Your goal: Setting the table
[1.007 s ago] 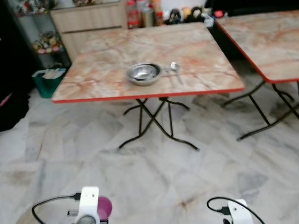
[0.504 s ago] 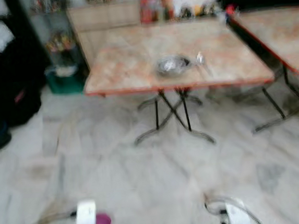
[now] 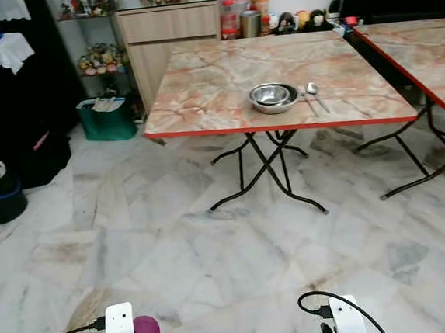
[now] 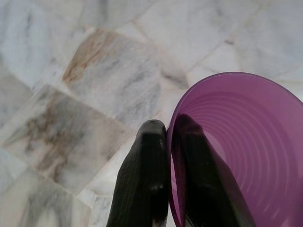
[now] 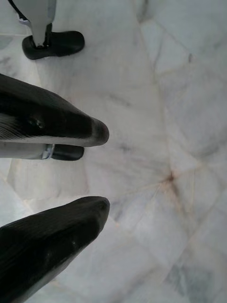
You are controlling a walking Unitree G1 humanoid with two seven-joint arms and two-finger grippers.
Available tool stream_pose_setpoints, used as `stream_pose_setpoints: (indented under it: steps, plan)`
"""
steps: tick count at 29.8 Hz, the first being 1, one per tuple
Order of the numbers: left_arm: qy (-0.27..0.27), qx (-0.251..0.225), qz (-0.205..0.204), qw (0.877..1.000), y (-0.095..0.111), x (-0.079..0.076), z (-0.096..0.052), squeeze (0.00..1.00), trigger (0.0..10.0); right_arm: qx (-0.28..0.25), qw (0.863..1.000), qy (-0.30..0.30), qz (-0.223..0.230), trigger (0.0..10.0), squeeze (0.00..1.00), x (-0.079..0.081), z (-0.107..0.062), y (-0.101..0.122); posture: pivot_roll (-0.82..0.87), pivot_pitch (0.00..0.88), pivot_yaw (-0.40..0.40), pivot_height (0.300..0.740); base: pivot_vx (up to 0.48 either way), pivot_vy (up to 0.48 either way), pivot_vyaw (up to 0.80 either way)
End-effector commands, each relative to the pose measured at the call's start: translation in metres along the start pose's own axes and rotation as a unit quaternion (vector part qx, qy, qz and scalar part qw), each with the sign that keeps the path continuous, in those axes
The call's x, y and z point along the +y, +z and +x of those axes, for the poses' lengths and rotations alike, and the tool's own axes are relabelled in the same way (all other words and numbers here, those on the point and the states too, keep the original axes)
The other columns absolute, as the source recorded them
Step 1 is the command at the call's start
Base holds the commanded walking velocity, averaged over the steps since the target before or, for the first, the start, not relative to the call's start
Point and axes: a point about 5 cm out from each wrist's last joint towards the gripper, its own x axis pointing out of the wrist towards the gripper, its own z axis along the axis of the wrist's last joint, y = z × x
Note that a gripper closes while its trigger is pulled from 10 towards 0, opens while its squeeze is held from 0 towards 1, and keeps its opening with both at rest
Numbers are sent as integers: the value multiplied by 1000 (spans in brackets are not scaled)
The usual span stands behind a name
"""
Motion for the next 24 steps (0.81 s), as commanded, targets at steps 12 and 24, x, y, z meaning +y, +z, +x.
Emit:
stream_pose_setpoints:
  steps: [12, 24]
  plan:
    - [0, 9, 10, 1000, -4, -1, -1, 0, 10000, 1, 1000, -11, -3, 10000, 0, -3, 0, 1, -13, 0, 29, 740, 314, 0, 0]
    - [-1, 7, 12, 1000, -3, -1, -1, 0, 10000, 5, 1000, -15, 3, 10000, 0, -2, 0, -1, -15, 0, 31, 740, 332, 0, 0]
